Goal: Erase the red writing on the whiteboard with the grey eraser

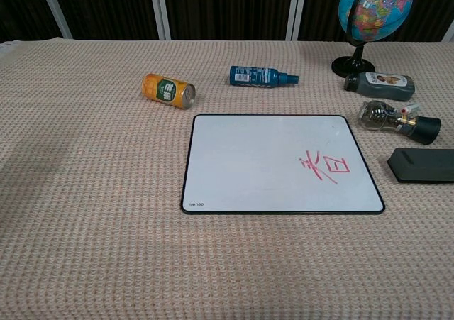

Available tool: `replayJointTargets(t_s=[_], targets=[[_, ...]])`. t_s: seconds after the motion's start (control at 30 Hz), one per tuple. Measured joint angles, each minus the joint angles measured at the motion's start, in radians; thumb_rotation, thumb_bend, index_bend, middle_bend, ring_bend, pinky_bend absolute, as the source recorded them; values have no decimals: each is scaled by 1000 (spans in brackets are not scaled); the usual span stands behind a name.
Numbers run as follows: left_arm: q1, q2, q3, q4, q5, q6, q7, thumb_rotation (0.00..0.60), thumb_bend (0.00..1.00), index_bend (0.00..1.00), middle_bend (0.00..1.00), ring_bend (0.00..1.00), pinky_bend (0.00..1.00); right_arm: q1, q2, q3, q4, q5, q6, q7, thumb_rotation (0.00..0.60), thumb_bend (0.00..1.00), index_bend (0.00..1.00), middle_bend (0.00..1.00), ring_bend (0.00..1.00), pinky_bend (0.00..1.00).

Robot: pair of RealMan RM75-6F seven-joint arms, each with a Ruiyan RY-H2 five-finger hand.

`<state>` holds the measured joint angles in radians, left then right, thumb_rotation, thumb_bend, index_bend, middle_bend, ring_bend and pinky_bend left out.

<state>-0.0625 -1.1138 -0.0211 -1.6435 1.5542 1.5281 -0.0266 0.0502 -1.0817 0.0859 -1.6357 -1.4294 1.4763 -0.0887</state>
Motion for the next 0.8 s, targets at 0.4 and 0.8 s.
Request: replayJointTargets(t_s=[0.4,0.8], targets=[[-1,-3,-2,1,0,2,2,600,748,67,37,0,0,45,136,-18,-61,-3,-154,128,600,60,0,23,73,127],[-4,-6,-7,1,-11,-3,8,600,748,68,37,0,0,296,312,-27,-116,43,-694,239,600,60,0,57,106,127]])
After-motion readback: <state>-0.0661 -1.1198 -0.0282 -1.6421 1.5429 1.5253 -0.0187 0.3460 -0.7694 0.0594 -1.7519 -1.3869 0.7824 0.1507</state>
